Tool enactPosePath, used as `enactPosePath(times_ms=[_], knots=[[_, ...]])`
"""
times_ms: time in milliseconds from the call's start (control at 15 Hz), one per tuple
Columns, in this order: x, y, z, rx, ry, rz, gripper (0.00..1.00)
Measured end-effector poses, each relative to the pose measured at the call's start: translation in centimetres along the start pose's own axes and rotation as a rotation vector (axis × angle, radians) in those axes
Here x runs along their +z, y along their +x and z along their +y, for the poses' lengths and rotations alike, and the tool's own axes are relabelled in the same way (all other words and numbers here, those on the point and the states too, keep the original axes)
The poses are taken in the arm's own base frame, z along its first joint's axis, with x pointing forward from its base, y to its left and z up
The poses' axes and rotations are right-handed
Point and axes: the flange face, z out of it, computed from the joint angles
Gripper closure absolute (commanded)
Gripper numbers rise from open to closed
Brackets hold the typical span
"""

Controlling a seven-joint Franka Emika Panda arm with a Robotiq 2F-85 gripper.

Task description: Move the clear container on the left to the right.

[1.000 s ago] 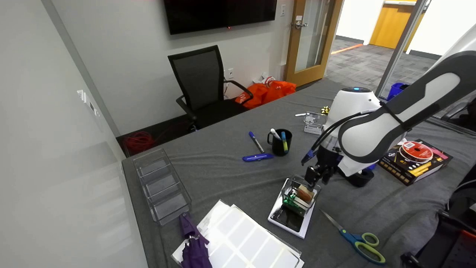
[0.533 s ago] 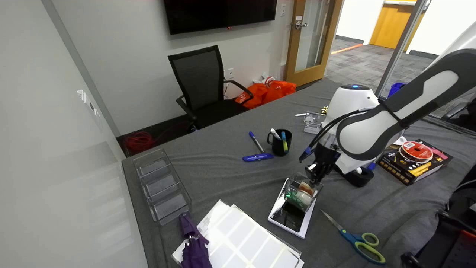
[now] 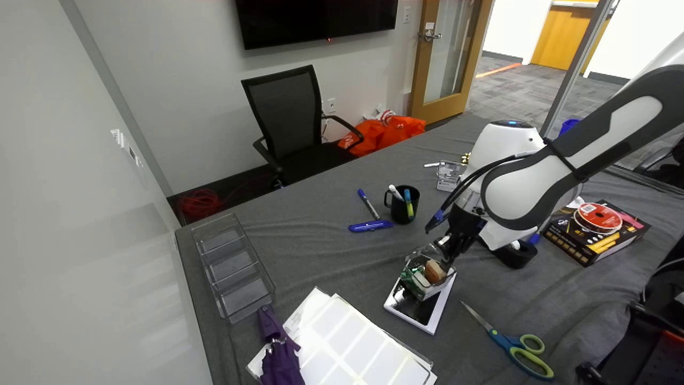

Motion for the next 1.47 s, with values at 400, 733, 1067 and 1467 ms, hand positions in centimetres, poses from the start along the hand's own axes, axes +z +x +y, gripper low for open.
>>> enactPosePath(times_ms=[400, 733, 1067, 1467], knots=[[-2.4, 0.1, 2.3, 0.004, 0.078, 0.033, 0.99], [-6.0, -0.5, 5.2, -0.023, 0.082, 0.083, 0.99], [-8.9, -1.7, 8.3, -0.048, 0.057, 0.062, 0.99], [-11.1, -4.3, 12.9, -0.152, -0.055, -0.089, 0.99]])
